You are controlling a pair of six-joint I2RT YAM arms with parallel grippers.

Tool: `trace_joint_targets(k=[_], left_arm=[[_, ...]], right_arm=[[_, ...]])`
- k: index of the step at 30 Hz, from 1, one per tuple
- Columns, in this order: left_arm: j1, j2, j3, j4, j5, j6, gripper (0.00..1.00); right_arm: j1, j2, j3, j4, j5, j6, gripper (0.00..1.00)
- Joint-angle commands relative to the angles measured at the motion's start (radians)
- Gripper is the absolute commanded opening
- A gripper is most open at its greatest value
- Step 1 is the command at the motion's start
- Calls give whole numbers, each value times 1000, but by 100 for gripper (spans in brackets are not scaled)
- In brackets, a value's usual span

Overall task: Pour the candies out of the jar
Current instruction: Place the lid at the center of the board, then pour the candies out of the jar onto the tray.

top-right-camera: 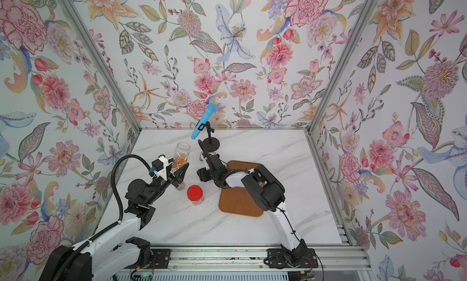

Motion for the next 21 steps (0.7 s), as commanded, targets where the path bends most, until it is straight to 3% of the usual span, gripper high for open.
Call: trace_joint_targets(k=[1, 5, 13, 21], left_arm=[[10, -21, 2, 31, -14, 10, 0], [10, -15, 13, 23, -1, 1, 0], [-8, 40, 61, -21, 45, -22, 0], [-127, 106, 101, -95, 37, -42, 0]], right_arm=[[-14, -32, -5, 8, 16, 42, 83], [-46, -145, -76, 21, 7, 77, 100], [-176, -405, -200, -120, 49, 116, 100], [-306, -621, -269, -306, 160, 79, 100]])
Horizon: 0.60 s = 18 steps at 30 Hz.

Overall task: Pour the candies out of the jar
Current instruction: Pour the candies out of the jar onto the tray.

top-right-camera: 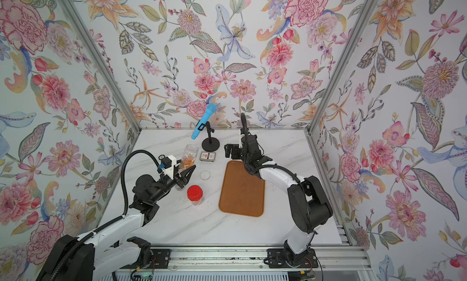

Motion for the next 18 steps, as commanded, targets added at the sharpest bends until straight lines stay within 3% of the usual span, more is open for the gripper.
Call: trace_joint_targets(k=[1, 9, 13, 18], left_arm=[[-59, 24, 55, -22, 21, -18, 0], [-204, 115, 108, -170, 17, -24, 0], [-277, 163, 161, -294, -9, 12, 0], [-317, 229, 223, -399, -18, 32, 0]], right_arm=[[-20, -82, -35, -131, 87, -21, 100], [-74, -271, -165, -92, 91, -90, 100], [-103, -343, -198, -126, 161, -81, 100], [-163, -462, -292, -88, 125, -81, 100]])
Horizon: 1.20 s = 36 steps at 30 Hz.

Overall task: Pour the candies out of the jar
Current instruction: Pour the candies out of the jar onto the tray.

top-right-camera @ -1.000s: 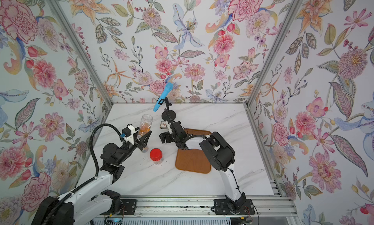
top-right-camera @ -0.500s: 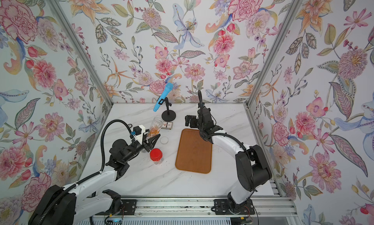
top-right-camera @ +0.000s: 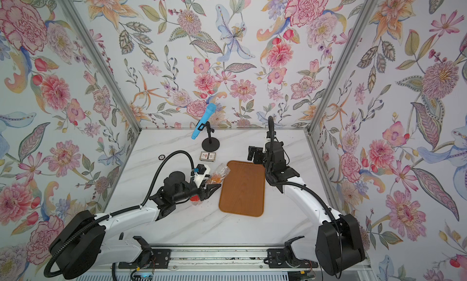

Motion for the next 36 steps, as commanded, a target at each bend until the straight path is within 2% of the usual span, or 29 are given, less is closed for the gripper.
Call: trace_joint_targets(k=[1, 3, 6, 13, 26, 36], left_arm=[[-17, 35, 68, -88, -11, 28, 0], [-25, 66, 105, -153, -16, 46, 0], [-38, 119, 170, -260, -35, 73, 0], [-62, 242, 345, -508, -87, 137, 0], [-84, 466, 615, -864, -132, 230, 0], [-139, 683, 997, -1369, -189, 340, 0]], right_arm=[[-43, -85, -82, 35, -33, -21, 100], [-72, -125, -124, 61, -82, -19, 100], [-85, -150, -149, 54, -87, -12, 100], [-85, -137, -178, 74, -84, 27, 100], [-85, -139, -221, 121, -120, 35, 100], [-86, -138, -229, 130, -107, 45, 100]])
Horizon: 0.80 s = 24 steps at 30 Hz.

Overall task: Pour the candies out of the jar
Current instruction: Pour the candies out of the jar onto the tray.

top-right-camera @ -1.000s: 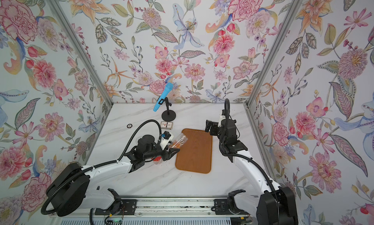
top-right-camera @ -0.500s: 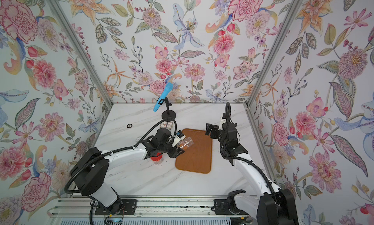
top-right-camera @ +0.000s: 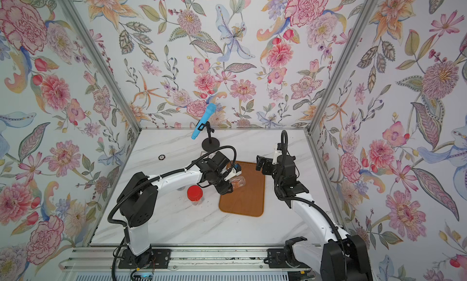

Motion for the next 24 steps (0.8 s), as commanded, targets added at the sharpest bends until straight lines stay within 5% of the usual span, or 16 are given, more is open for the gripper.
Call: trace_joint_targets(k=[1, 15, 24], left_arm=[[-37, 68, 115, -261, -52, 56, 0], [-59, 225, 416, -599, -196, 78, 0], [-76, 182, 410, -628, -238, 44, 0]], right_arm=[[-2, 0, -9, 31, -1, 20, 100], [-1, 26, 8, 29, -5, 14, 100], [-3, 48, 12, 19, 6, 20, 100]])
